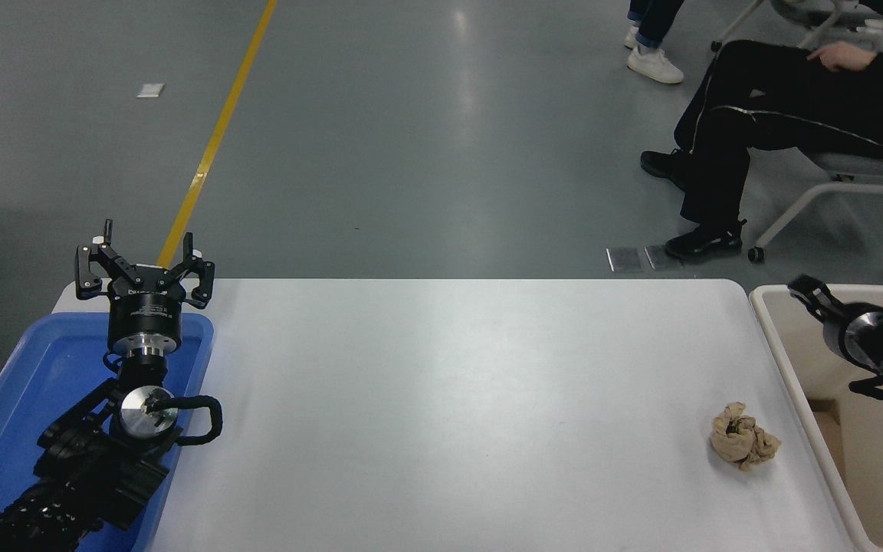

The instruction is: Pick up foil plate and place in dustbin

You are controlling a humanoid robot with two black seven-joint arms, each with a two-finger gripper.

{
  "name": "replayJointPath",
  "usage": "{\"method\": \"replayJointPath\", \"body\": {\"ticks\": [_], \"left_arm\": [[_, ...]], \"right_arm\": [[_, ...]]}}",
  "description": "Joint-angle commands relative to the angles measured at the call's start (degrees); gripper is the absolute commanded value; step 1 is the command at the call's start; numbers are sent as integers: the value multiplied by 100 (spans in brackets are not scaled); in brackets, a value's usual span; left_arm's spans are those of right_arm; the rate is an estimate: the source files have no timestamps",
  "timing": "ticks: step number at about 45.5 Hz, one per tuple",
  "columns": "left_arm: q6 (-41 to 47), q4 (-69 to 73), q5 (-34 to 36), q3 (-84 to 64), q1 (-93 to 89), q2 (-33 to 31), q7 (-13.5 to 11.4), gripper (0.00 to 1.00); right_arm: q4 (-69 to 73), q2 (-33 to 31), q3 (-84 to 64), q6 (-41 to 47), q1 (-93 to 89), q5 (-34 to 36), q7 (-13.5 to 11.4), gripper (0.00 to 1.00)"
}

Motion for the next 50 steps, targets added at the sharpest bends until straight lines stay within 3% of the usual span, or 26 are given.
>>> {"method": "replayJointPath", "body": {"ticks": [1,17,38,50], "left_arm": [[0,0,0,0,0,-4,0,99],[0,0,9,0,-9,-13,0,99],[0,0,9,0,-9,-13,0,99],[0,0,0,0,0,-4,0,99]], "right_arm": [[1247,167,-866,108,1091,-104,-3,100],[4315,62,-2222,73,2999,-104,-29,100],[8086,-852,-2942,170,5882,-95,-134,100],[8878,-1283,-3022,1803,6990,-78,-257,100]]}}
